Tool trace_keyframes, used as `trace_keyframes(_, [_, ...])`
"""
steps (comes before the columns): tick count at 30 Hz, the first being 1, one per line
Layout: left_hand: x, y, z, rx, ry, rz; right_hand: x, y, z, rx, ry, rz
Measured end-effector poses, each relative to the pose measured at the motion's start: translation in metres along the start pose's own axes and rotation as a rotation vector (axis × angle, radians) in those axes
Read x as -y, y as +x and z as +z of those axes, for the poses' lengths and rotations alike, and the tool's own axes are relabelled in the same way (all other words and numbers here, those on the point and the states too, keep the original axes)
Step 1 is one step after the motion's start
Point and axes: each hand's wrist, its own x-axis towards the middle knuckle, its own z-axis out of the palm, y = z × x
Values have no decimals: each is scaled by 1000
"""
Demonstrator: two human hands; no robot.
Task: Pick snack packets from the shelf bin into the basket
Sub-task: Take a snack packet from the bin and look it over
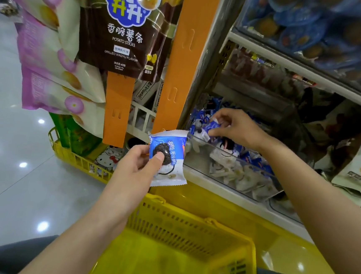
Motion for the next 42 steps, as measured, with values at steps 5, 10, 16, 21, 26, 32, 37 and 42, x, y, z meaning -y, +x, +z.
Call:
trace_keyframes(5, [5,0,-1,-39,15,-10,16,-35,-10,-418,265,-128])
trace_keyframes(10, [13,1,0,-46,-77,-134,28,-89,16,-356,377,-291])
trace_keyframes(16, [19,-11,13,138,-195,-352,21,-130,64,-235,517,-315])
trace_keyframes(21, [21,-21,17,414,-259,-415,16,-141,76,-267,375,-425])
trace_keyframes(26, [26,-18,18,327,-248,-360,10,-148,83,-218,405,-244])
trace_keyframes(32, [27,-19,18,346,-110,-303,15,-152,88,126,1028,279])
trace_keyframes(37, [20,-21,14,516,3,-276,14,-150,84,206,1031,367])
trace_keyframes(42, [16,-26,11,512,44,-258,17,-147,84,53,1014,359])
